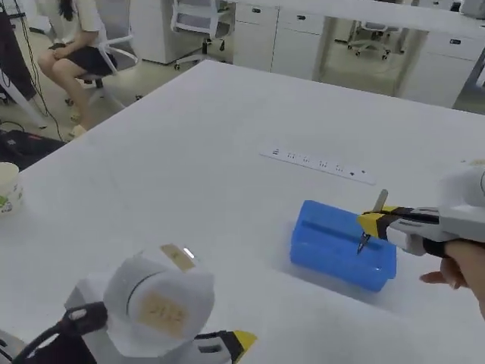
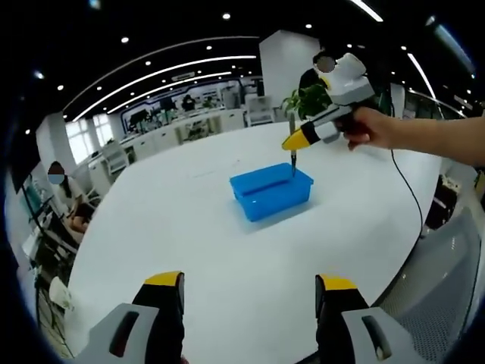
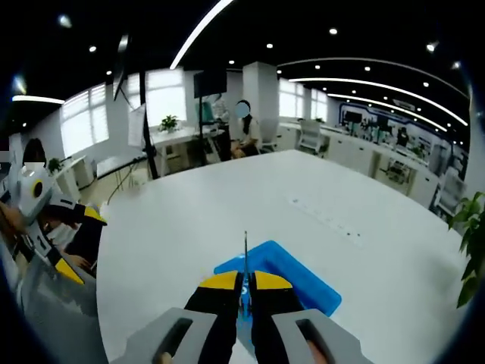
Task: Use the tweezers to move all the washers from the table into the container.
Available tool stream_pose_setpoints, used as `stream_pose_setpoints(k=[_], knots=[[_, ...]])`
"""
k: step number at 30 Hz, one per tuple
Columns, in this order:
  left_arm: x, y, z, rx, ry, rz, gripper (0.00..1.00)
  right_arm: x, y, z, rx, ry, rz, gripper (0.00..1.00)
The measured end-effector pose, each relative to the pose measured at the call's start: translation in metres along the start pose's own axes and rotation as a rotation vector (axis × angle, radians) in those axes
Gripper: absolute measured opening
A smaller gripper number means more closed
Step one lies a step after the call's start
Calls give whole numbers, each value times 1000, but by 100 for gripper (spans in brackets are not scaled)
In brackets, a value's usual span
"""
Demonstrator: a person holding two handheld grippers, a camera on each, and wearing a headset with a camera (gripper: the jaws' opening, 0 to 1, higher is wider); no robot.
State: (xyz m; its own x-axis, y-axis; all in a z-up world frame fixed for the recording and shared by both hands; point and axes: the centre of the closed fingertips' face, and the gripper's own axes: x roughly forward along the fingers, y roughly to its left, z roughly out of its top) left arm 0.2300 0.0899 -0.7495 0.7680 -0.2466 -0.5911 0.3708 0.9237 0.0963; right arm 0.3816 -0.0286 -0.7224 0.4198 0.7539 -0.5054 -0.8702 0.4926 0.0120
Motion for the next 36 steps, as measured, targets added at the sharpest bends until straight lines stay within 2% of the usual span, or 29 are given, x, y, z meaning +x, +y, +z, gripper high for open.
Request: stream_pose_setpoints(k=[3,4,5,6,7,9,11,12,13,15,16,18,20,22,24,25,26,28,30,32,33,36], knots=[[-6,-10,27,-12,-50,-87,61,-11,13,3,0,-9,31,1],[-9,-14,41,-1,-81,-121,58,-15,19,3,5,-12,58,1],[-10,-15,48,0,-88,-132,56,-17,26,2,16,-8,84,1],[-11,-12,57,4,-98,-116,54,-21,31,0,23,-9,85,1],[-11,-15,69,21,-140,-133,53,-24,34,0,22,-16,86,1],[-13,-23,82,23,-149,-180,53,-29,47,-3,10,-16,118,1],[-14,-37,94,40,-166,-266,51,-33,56,-7,10,-8,130,2],[-15,-44,100,54,-175,-303,49,-35,63,-8,6,-15,153,1],[-17,-56,107,71,-195,-375,44,-37,68,-8,6,-18,168,1],[-19,-70,118,57,-220,-454,31,-42,82,-11,23,-25,206,2],[-19,-76,121,56,-228,-492,26,-45,89,-12,16,-25,228,2],[-15,-85,123,37,-211,-538,30,-50,101,-15,10,-17,258,2],[-16,-97,125,56,-215,-606,29,-55,112,-16,-2,-14,293,2],[-14,-102,127,54,-213,-627,27,-59,120,-17,-16,-10,309,2],[-13,-107,128,44,-209,-659,29,-63,128,-17,-31,-9,335,2],[-14,-111,129,38,-215,-686,30,-64,130,-17,-34,-7,342,2],[-16,-117,126,32,-190,-729,29,-66,132,-17,-40,-7,348,2],[-15,-117,126,44,-197,-732,25,-68,138,-17,-52,-16,369,2],[-18,-120,127,46,-198,-766,17,-70,144,-18,-45,-9,402,2],[-27,-128,129,7,-203,-842,11,-72,149,-20,-64,-13,418,2],[-31,-131,124,12,-179,-879,7,-72,152,-21,-77,-21,425,2],[-31,-134,119,48,-183,-878,0,-74,159,-25,-75,-10,459,2]])
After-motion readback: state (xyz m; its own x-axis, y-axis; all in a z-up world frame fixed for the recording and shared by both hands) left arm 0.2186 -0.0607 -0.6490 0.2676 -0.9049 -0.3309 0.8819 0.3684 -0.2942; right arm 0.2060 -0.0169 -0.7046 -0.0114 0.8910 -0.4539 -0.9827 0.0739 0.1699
